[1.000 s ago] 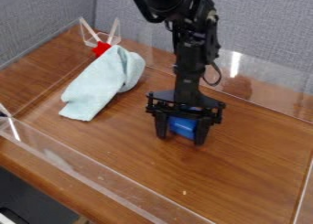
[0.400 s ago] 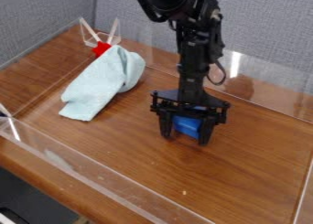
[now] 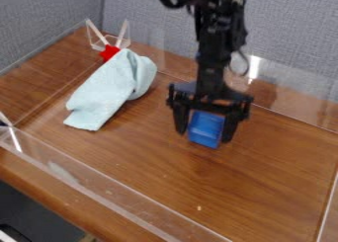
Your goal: Move the blue object to the left of cloth
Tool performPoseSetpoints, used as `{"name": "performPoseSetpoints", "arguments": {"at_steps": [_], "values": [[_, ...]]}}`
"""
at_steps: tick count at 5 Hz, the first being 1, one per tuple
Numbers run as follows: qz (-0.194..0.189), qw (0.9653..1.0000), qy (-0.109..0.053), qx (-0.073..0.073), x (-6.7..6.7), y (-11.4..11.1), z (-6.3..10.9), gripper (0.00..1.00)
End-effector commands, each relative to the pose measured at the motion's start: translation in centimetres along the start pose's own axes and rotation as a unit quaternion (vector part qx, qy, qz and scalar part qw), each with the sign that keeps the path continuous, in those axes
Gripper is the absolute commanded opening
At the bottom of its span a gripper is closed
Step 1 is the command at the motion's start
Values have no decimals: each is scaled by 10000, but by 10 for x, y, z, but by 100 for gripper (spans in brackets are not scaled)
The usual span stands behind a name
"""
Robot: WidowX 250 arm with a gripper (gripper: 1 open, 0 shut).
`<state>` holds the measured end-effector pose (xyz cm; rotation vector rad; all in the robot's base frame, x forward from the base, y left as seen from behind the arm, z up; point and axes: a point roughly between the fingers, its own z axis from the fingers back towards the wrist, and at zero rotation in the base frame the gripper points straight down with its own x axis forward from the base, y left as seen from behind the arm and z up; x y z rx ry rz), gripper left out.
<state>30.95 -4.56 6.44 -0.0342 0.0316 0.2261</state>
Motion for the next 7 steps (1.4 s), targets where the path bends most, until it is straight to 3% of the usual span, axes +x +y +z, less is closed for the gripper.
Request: {"name": "performPoseSetpoints", "arguments": {"at_steps": [1,4,5,6,7], "values": [[-66,9991,-412,-117,6,-7,24,100],[394,9986,-353,-20,4,-7,-1,100],[467,9985,-295,12,9,-6,-11,100],[524,9983,-256,22,14,-6,-19,0],[474,9985,-264,-5,15,-3,-12,0]]}}
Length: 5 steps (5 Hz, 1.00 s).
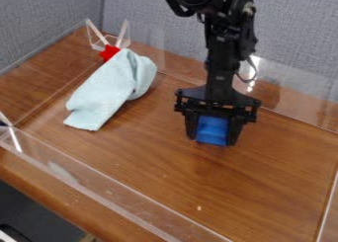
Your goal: Move the blue object to the left of cloth
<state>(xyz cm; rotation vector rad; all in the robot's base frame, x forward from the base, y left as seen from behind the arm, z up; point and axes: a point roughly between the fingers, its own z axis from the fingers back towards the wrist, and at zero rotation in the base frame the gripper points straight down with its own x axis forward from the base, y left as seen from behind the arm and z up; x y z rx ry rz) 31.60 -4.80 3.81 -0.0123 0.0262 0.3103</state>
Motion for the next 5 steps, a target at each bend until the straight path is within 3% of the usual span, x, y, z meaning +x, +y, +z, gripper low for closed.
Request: {"name": "performPoseSetpoints", "arguments": {"at_steps": [1,5], "values": [[-3,9996,-230,-143,10,3,22,0],[-194,9989,-301,-288,14,17,56,0]]}}
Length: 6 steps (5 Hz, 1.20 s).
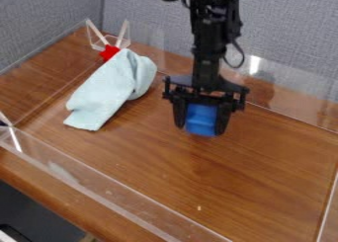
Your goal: Move the blue object to the left of cloth
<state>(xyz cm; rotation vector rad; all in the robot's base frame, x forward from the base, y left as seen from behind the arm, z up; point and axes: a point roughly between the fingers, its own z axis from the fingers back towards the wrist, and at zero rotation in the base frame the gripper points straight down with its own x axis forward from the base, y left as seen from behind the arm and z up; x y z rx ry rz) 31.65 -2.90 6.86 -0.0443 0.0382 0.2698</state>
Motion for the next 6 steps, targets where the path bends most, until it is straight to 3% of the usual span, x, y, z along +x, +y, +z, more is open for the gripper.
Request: {"name": "performPoseSetpoints", "arguments": {"at_steps": [1,3,4,6], "values": [[-65,9984,-504,-264,15,8,54,0],[510,9954,-716,-390,36,65,105,0],[894,9921,-801,-370,55,100,122,0],[1352,9874,-813,-125,90,158,117,0]]}}
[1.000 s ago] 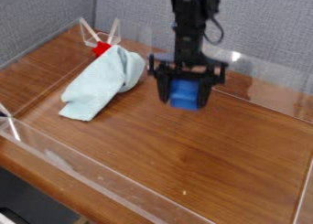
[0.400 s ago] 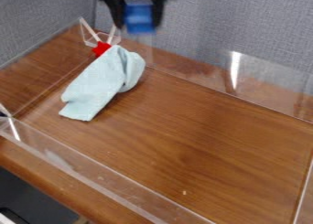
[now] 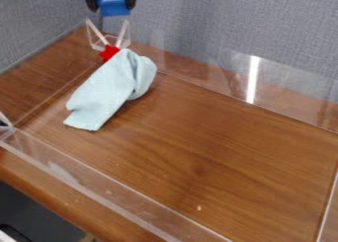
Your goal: Move the blue object to the left of cloth
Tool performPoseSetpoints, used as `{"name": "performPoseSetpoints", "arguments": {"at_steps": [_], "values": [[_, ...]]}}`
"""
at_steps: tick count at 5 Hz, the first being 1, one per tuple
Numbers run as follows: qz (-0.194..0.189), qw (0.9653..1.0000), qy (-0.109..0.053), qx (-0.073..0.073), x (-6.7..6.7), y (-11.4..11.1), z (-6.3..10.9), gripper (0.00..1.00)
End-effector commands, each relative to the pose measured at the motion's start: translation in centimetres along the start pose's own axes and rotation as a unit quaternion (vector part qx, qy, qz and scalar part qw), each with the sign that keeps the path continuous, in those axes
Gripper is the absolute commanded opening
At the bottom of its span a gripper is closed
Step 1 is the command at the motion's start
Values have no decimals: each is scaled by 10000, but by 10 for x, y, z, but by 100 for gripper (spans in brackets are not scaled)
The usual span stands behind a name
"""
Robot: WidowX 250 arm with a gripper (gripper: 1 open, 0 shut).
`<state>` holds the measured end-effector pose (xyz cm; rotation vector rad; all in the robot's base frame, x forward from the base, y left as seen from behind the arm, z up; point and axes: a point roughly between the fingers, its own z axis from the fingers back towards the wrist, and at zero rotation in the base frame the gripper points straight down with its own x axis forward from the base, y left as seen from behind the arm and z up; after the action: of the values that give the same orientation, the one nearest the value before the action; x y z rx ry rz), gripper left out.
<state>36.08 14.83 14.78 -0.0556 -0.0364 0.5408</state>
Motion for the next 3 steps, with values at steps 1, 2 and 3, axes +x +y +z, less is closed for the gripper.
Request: {"name": "performPoseSetpoints", "arguments": {"at_steps": [1,2,3], "values": [[161,9990,-410,95,24,14,16,0],[297,9983,-396,294,37,22,0,0],[354,9974,-389,493,43,18,-18,0]]}}
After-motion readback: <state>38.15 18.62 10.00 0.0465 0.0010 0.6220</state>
